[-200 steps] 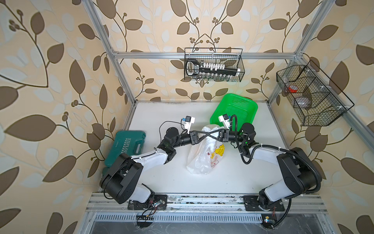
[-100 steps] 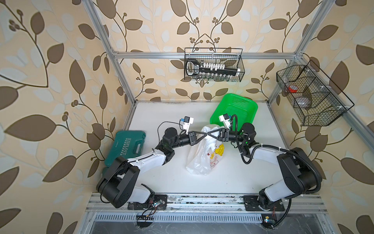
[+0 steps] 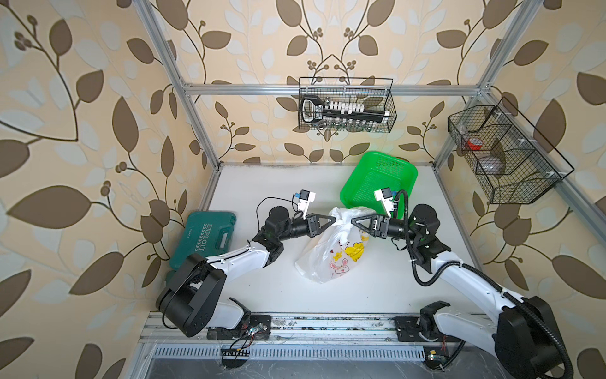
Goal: Place the pears into plastic bags & tie knots
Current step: Tie the plastic bag at the center of the board.
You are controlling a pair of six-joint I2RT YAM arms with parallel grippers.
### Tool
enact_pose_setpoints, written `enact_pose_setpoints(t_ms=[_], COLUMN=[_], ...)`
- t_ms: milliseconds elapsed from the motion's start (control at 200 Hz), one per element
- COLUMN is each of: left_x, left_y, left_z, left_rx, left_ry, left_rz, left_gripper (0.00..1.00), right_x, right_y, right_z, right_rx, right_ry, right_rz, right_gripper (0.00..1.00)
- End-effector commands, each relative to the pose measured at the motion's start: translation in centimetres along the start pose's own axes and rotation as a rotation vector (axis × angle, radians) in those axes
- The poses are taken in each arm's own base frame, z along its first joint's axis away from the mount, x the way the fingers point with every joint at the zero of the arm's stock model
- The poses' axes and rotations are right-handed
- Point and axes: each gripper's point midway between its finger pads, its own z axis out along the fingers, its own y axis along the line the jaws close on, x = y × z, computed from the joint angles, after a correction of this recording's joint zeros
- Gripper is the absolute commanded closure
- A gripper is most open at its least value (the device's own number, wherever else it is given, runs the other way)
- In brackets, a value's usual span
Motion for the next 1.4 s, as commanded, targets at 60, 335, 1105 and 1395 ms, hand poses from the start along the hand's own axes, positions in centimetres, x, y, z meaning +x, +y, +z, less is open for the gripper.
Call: enact_pose_setpoints(t_ms=[60, 335, 1105, 1395], left_x=[-2.6, -2.8, -2.7, -2.6], left_y=[-1.9, -1.6, -1.8, -1.5], left_z=[0.0, 0.2, 0.2, 0.1], left_rx=[0.023, 0.015, 0.023, 0.009], left_ry=[-0.060, -0.064, -0.061, -0.065], left_rz=[0.080, 0.079, 0.076, 0.077], left_gripper=[1.00, 1.00, 1.00, 1.00], right_x=[2.7, 4.2, 4.4, 4.5], right_y=[-4.2, -2.6, -0.7, -0.4], right_z=[-0.1, -0.3, 1.7, 2.0], right_rx=[0.142, 0.065, 0.026, 0.018], right_ry=[0.085, 0.163, 0.150, 0.166], right_rz=[0.090, 0.092, 0.060, 0.048], right_gripper=[0.35, 0.32, 0.42, 1.00])
